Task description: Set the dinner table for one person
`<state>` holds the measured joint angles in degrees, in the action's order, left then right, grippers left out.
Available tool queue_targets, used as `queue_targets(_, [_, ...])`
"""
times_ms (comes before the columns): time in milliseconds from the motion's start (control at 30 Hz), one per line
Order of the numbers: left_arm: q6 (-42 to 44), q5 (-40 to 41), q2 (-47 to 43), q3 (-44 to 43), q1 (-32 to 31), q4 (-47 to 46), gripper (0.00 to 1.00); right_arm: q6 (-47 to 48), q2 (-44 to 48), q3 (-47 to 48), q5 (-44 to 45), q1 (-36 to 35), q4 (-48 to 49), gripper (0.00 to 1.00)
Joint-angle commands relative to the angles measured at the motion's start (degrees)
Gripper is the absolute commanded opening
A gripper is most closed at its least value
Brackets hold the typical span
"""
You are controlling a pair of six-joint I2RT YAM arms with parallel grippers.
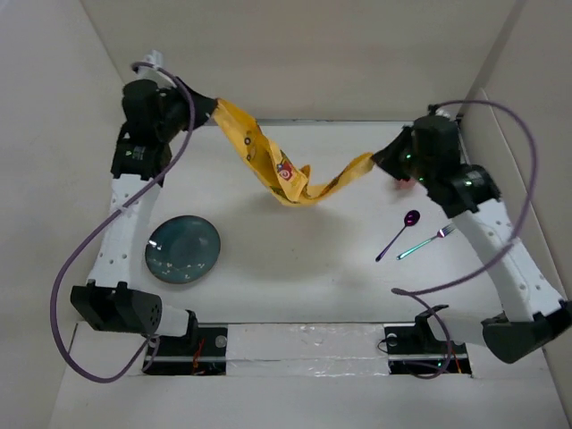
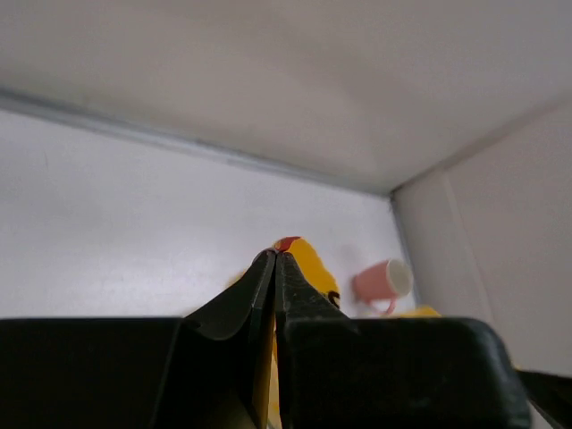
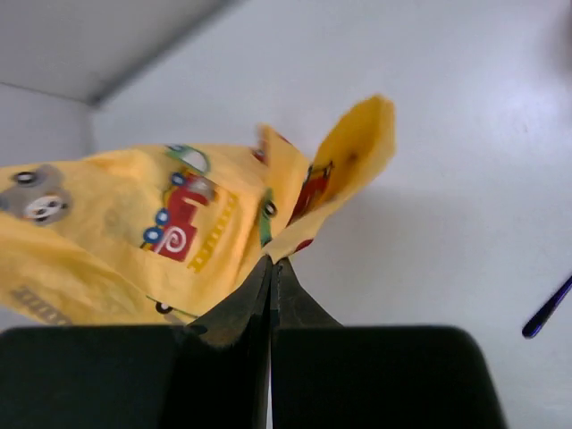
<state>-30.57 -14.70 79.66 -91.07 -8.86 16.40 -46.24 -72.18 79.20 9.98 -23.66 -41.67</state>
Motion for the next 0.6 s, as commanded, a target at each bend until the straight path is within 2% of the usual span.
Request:
queue_targets(0, [-10.71,-8.29,-1.87,-3.16,8.66,-7.68,0.00,4.91,3.81,17.23,1.80,1.41,-7.45,0.00])
queue_targets(33, [-13.09,-9.63,-2.05,-1.67,12.86,-11.10,0.00,5.63,2.93,20.87,0.32,2.29,-9.29,0.00])
queue_targets(133, [-23.72,-13.59,-3.36,3.50,19.29,-18.39,0.00,6.95,0.65,30.02,-3.02,5.46,-13.35,0.00])
queue_targets(200, [-30.30,-13.61,-5.20,6.68,20.99,-21.49,0.00,7.39,0.73,29.18,-4.08,8.00,-9.85,0.00])
queue_targets(233, [-31.30,-12.30,-5.91,8.87,20.99,-21.85,0.00,7.30,-0.14,27.78,-7.40,9.41,-8.53,0.00])
queue_targets(300, [-33.14,-7.39,-8.19,10.64,20.99,-20.89,0.00,6.17,-1.90,26.45,-12.93,12.13,-6.33,0.00])
queue_targets(333, [-34.11,-6.58,-9.07,12.91,20.99,-21.06,0.00,5.64,-2.61,26.01,-19.75,14.58,-5.62,0.00])
queue_targets(367, [-34.38,-5.87,-9.86,13.72,20.99,-21.41,0.00,5.46,-3.05,26.18,-21.91,15.22,-4.66,0.00])
queue_targets(433, [-31.60,-3.77,-11.19,12.42,20.99,-17.84,0.00,4.67,-2.00,26.27,-21.06,15.22,-1.85,0.00])
queue_targets(567, [-27.44,0.45,-11.81,9.86,20.46,-13.42,0.00,5.37,-4.62,32.85,-20.87,15.75,-2.10,0.00])
